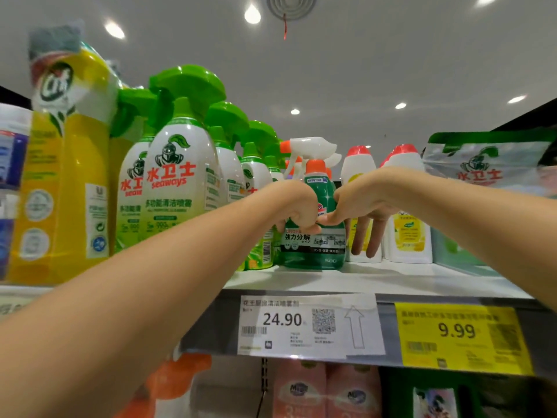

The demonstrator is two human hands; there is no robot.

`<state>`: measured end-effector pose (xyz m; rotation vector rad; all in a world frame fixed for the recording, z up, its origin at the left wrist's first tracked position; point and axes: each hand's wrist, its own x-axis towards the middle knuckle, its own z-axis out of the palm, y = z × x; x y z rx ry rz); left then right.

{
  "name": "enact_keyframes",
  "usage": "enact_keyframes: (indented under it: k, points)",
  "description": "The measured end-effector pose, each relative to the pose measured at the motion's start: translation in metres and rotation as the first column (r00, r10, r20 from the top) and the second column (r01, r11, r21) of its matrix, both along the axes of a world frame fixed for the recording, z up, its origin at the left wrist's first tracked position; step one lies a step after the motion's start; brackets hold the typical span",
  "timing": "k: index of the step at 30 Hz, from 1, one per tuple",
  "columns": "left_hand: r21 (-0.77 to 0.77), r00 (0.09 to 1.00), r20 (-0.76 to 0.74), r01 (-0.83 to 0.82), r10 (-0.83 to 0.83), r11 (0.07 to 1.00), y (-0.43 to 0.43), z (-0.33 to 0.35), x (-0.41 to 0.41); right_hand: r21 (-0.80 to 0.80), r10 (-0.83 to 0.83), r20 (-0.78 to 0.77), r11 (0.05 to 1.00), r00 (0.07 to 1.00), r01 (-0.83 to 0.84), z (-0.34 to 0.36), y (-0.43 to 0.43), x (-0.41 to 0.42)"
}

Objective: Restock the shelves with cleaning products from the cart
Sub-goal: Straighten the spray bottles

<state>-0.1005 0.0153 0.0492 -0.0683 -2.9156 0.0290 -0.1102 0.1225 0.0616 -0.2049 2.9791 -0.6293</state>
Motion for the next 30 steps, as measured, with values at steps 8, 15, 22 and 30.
enact_keyframes:
  k: [8,15,22,30]
  points:
    - [-0.194,0.983,-0.160,0.053,-0.085,0.980,0.005,-0.008,0.024,0.098,-0.005,-0.157,0.995,0.988,0.021,-0.012,-0.001,0.009]
    - [0.045,0.902,-0.405,0.181,-0.148,0.982,0.001,-0.012,0.065,-0.055,0.117,-0.541,0.983,0.833,-0.174,-0.020,0.016,0.068]
    - [0.421,0.701,-0.652,0.651,-0.289,0.631,-0.011,-0.070,0.175,-0.149,0.140,-0.911,0.767,0.389,-0.625,-0.093,0.046,0.159]
    - [0.650,0.823,-0.564,0.499,-0.077,0.573,-0.034,-0.183,0.246,-0.482,0.229,-0.745,0.466,0.627,-0.742,-0.201,0.021,0.190]
